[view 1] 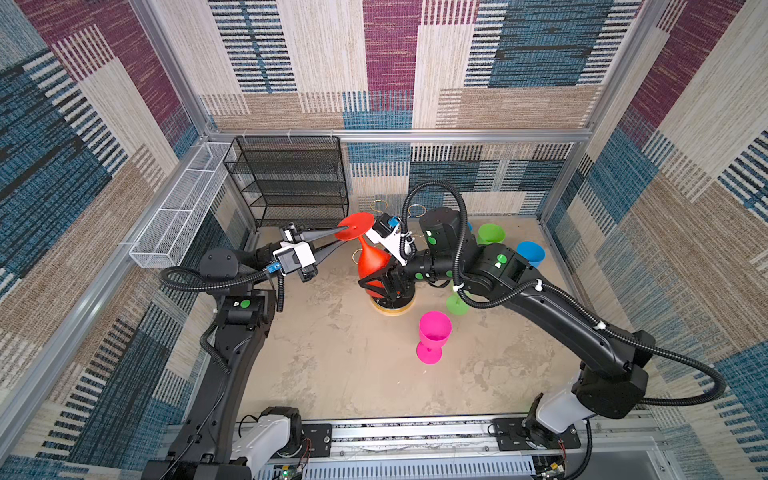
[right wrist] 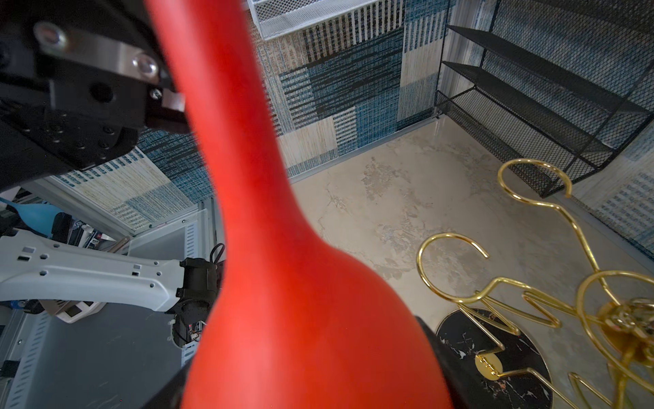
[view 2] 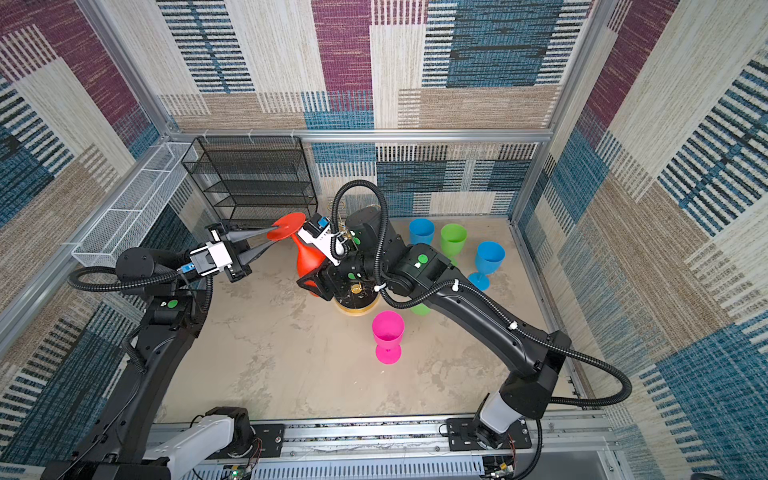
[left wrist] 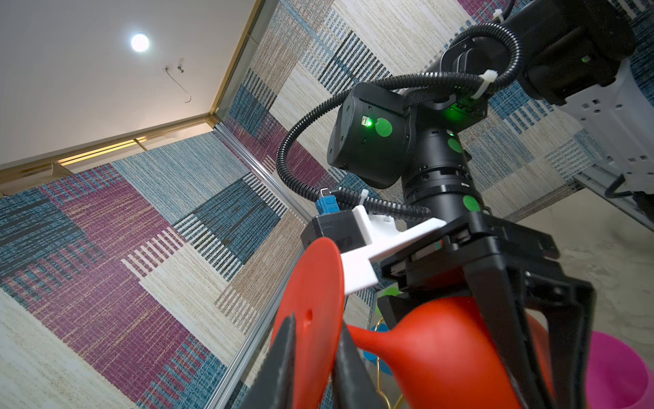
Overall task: Take the wine glass off the wine glass rack
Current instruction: 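Open the left gripper to release the red glass foot while the right gripper holds it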
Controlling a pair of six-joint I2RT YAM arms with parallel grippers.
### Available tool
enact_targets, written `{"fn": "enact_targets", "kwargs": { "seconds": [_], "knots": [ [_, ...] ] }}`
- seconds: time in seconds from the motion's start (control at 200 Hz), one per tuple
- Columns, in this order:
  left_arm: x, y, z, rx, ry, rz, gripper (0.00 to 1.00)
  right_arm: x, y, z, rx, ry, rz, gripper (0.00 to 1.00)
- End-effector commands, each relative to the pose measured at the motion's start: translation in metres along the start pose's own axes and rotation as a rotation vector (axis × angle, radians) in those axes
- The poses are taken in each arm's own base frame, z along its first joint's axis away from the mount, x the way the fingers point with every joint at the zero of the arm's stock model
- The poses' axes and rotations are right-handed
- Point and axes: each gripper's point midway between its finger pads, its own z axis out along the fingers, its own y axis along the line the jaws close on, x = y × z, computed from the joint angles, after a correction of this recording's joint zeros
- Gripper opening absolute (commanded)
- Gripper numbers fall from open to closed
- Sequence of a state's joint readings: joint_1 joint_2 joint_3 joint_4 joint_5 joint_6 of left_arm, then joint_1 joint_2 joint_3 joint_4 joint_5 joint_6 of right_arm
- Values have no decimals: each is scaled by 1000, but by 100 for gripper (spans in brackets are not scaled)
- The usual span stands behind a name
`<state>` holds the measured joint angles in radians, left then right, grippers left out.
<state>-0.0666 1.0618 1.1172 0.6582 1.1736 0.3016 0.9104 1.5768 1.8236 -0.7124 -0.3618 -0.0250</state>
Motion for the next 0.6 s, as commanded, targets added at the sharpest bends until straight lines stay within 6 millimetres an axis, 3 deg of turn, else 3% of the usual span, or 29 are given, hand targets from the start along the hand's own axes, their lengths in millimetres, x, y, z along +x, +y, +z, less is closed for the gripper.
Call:
{"fn": "enact_targets", "kwargs": {
  "seconds": [0.0,0.285,0.476,0.596],
  "knots": [
    [-1,-1,0,10,2,8,0,-10,3,-3,-7,-41,-16,52],
    [7,10,-4,-87,76,-51,0,-31,5,-29,36,-158,-33,100],
    [22,38,-16,-307,179,-225,0,-49,0,-65,101,-277,-41,99],
    [43,53,-33,-477,260,-409,0,-53,-4,-94,95,-347,-15,99]
  ]
}}
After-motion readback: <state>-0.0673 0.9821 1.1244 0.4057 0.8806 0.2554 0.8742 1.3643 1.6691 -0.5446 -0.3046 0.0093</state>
